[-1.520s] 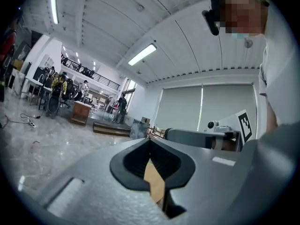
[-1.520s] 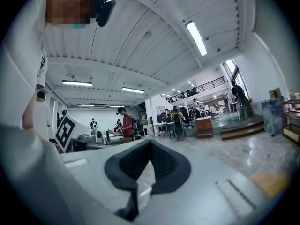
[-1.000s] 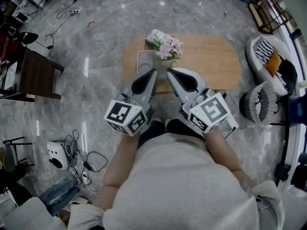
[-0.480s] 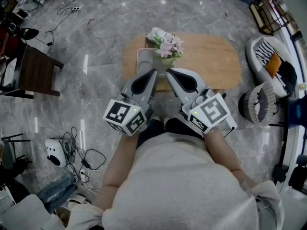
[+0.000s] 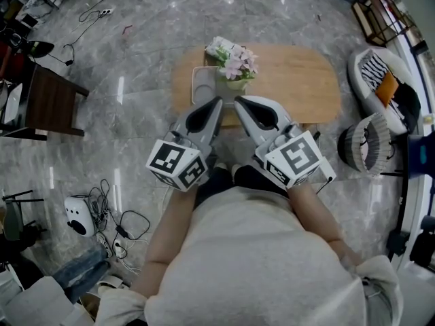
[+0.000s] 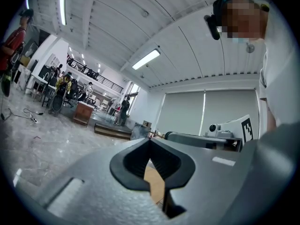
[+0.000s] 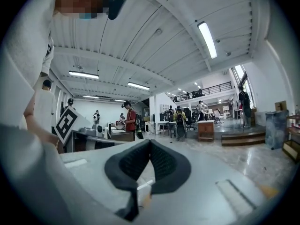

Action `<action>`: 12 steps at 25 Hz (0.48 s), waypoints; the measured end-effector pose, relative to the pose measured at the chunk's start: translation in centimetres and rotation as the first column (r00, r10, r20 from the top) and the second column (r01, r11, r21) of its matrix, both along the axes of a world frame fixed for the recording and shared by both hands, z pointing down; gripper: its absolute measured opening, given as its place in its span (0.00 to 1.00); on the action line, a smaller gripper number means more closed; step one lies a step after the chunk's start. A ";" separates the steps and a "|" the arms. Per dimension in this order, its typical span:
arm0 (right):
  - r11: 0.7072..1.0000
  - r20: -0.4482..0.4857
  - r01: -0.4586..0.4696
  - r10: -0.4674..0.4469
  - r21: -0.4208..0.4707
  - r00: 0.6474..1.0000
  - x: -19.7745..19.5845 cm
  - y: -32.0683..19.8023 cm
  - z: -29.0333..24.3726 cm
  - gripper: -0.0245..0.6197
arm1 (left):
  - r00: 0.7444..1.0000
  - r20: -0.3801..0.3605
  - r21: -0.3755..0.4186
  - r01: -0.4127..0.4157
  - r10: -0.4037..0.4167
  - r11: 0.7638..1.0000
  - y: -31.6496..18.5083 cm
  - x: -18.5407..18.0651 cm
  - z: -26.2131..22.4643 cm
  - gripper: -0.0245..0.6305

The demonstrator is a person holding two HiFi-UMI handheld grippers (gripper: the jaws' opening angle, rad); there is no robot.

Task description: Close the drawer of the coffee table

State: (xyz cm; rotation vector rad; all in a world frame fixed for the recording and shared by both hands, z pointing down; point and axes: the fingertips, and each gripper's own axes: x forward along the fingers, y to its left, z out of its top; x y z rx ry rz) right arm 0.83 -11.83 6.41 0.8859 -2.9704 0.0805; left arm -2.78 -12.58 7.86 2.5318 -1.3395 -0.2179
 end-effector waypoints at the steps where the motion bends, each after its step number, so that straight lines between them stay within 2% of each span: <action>1: 1.000 -0.005 0.002 -0.002 0.003 1.000 -0.1 0.1 0.1 0.04 | 1.000 0.005 -0.001 -0.001 0.001 1.000 0.1 0.0 0.0 0.04; 12: 1.000 -0.003 0.016 -0.016 -0.014 1.000 -0.4 0.3 0.5 0.04 | 0.999 0.030 -0.012 0.024 -0.024 1.000 0.5 -0.1 0.6 0.04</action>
